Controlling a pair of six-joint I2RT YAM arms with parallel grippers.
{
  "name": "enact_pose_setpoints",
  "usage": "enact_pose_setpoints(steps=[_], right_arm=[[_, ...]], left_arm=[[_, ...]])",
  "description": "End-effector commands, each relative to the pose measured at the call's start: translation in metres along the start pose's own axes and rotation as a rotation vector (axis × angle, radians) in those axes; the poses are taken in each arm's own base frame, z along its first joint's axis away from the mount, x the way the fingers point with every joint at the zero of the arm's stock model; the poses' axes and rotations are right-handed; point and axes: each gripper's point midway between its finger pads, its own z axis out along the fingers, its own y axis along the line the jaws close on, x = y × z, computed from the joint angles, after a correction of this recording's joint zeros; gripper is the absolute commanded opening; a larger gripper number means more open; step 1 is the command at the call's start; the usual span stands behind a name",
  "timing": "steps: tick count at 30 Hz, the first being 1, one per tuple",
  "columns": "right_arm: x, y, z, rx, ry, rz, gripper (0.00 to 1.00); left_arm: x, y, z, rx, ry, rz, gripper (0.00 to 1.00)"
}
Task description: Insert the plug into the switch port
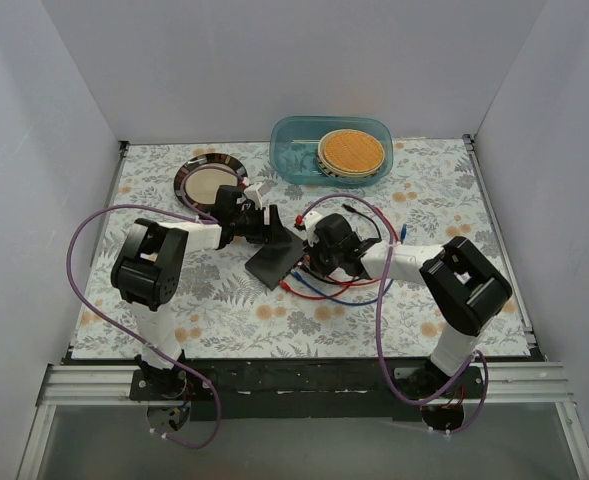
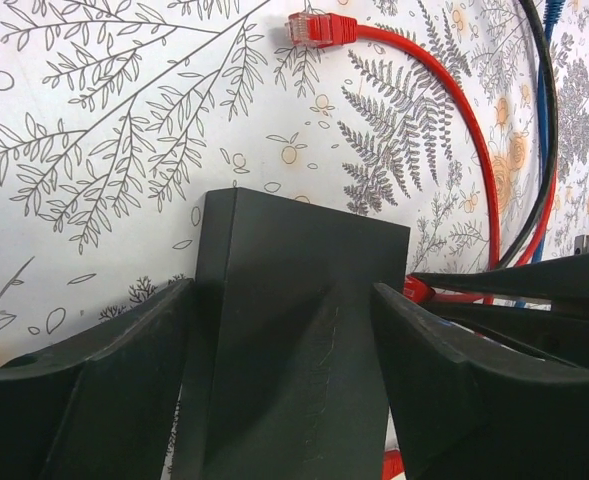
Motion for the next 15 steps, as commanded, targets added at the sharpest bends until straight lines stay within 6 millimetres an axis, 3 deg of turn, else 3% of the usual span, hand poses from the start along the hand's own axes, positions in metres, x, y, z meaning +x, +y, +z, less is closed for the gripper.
enact_pose_setpoints(steps=[1,15], right_arm=[[-0.097,0.009,0.004,-0.028,-0.316,-0.005,0.01],[-0.119,0.007,0.006,-0.018,-0.388,0.045,0.01]], left_arm=[[0.035,-0.045,0.001,0.204,0.149,-0.039,0.65],[0.065,-0.051,0.002,0.233,0.219,-0.049,0.53]])
